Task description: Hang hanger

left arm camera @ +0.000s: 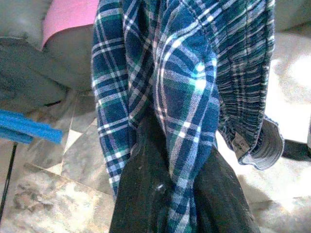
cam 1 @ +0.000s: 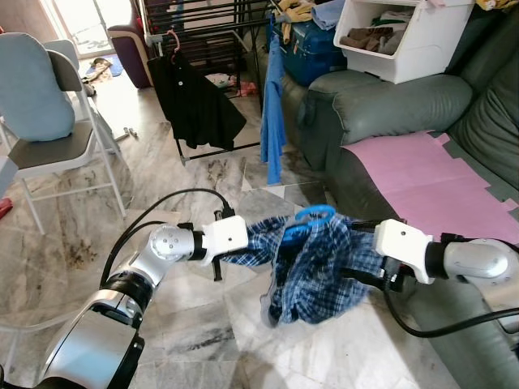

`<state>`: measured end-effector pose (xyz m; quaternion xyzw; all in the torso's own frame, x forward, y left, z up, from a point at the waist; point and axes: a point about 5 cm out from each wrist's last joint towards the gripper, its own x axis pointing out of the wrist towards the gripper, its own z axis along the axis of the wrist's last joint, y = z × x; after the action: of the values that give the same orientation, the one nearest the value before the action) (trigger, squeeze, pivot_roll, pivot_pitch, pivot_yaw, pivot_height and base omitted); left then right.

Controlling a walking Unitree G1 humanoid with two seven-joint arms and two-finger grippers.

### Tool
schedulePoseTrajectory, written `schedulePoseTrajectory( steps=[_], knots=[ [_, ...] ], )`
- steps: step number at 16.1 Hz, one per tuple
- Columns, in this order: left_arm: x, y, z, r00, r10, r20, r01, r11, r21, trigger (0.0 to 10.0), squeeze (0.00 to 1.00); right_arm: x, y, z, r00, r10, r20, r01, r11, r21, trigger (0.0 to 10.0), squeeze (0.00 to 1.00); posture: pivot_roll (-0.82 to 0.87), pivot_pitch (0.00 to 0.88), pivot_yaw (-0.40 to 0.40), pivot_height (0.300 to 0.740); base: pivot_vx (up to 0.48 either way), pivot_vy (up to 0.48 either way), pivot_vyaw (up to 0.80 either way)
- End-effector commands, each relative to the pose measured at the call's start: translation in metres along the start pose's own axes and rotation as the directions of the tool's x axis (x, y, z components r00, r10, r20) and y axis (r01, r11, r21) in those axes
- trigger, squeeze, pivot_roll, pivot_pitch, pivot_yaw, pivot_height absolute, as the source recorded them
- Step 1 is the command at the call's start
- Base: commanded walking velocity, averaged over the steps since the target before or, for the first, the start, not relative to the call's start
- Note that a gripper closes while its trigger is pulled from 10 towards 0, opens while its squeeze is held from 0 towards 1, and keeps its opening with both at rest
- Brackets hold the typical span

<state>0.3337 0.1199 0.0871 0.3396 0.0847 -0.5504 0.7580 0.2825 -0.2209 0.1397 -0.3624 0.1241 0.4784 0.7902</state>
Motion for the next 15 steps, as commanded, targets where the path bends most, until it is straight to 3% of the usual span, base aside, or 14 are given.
schedulePoseTrajectory(
  steps=[1,5,10,12,13,14,15],
  knots=[
    [-0.003,0.001,0.0,1.0,-0.021,0.002,0.021,0.999,0.027,0.0,0.0,-0.005,-0.008,0.003,1.0,-0.003,-0.003,0.002,0.999,-0.038,10.0,1.0,-0.19,0.0,0.062,0.74,0.0,0.0,0.0],
    [-0.003,-0.002,0.002,0.999,-0.05,0.017,0.05,0.998,0.049,0.0,0.0,-0.009,-0.017,-0.001,1.0,0.006,-0.029,-0.007,0.998,-0.061,10.0,1.0,-0.19,0.0,0.062,0.74,0.0,0.0,0.0],
    [0.0,-0.009,0.007,0.994,-0.099,0.048,0.094,0.99,0.104,0.0,0.0,-0.004,-0.022,-0.009,0.999,0.035,-0.039,-0.035,0.999,0.001,10.0,0.97,-0.19,0.0,0.064,0.74,0.0,0.0,0.0],
    [0.002,-0.01,0.01,0.991,-0.103,0.083,0.094,0.99,0.106,0.0,0.0,0.0,-0.022,-0.009,0.997,0.069,-0.035,-0.069,0.998,0.011,10.0,0.86,-0.18,0.0,0.062,0.74,0.0,0.0,0.0],
    [0.003,-0.01,0.013,0.989,-0.103,0.101,0.092,0.989,0.113,0.0,0.0,0.003,-0.021,-0.01,0.995,0.094,-0.03,-0.093,0.995,0.019,10.0,0.64,-0.18,0.0,0.061,0.74,0.0,0.0,0.0],
    [0.005,-0.011,0.016,0.987,-0.112,0.117,0.097,0.987,0.129,0.0,0.0,0.006,-0.018,-0.01,0.992,0.125,-0.014,-0.125,0.991,0.045,4.7,0.23,-0.18,0.0,0.061,0.74,0.0,0.0,0.0],
    [0.007,-0.013,0.019,0.984,-0.123,0.13,0.103,0.984,0.148,0.0,0.0,0.009,-0.016,-0.008,0.988,0.154,0.009,-0.155,0.985,0.07,0.0,0.04,-0.18,0.0,0.061,0.74,0.0,0.0,0.0]
  ],
)
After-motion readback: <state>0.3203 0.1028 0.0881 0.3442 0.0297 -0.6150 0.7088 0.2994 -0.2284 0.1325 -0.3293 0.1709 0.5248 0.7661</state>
